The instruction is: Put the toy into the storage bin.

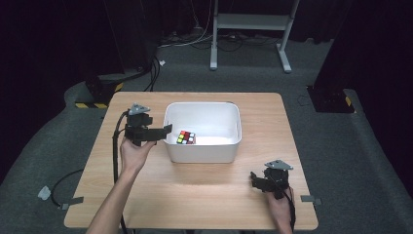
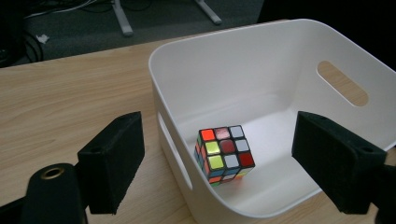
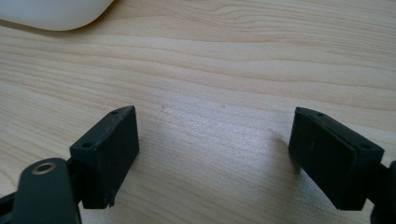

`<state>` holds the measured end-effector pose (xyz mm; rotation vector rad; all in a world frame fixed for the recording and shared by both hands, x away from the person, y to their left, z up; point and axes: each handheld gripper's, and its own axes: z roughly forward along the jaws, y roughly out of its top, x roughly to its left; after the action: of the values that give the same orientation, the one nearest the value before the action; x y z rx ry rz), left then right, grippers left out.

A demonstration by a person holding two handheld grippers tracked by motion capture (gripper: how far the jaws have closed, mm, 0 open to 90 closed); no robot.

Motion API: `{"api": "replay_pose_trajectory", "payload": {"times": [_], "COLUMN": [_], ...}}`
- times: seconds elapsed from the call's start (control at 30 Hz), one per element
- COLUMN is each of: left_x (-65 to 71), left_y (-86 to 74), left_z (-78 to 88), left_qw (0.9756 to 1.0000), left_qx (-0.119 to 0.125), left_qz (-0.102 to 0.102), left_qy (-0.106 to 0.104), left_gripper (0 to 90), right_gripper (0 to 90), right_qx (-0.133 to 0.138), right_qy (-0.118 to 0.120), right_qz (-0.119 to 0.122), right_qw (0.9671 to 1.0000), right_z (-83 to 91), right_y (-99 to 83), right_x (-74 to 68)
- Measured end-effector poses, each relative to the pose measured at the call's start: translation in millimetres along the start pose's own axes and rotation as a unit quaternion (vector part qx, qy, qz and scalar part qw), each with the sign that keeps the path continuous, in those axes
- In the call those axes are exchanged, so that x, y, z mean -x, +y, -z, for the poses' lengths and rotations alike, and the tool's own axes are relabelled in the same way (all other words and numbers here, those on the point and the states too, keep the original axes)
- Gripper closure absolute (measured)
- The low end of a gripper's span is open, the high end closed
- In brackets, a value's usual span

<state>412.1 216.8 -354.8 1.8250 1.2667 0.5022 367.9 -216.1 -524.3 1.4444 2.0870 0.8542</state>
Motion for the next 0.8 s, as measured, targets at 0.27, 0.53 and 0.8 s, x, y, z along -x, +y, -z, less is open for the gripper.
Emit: {"api": "replay_pose_trajectory", "payload": {"times": [0.27,0.53,0.8], "left_x": [-5.9,-12.2,-18.7], "left_y": [-1.3,-5.6,-8.9], "left_z": [8.6,15.7,27.0], "left_qw": [0.9999,0.9998,0.9994], "left_qx": [0.008,0.014,0.025], "left_qz": [0.007,0.014,0.021], "left_qy": [0.002,0.004,0.010], "left_gripper": [17.8,17.8,18.0], "right_gripper": [16.0,16.0,16.0], "right_qx": [0.000,0.000,0.000], "right_qy": [0.000,0.000,0.000], "right_qz": [0.000,0.000,0.000], "right_qw": [1.0000,1.0000,1.0000], "right_z": [0.0,0.0,0.0], "right_y": [0.0,0.0,0.0], "right_x": [0.0,0.0,0.0]}}
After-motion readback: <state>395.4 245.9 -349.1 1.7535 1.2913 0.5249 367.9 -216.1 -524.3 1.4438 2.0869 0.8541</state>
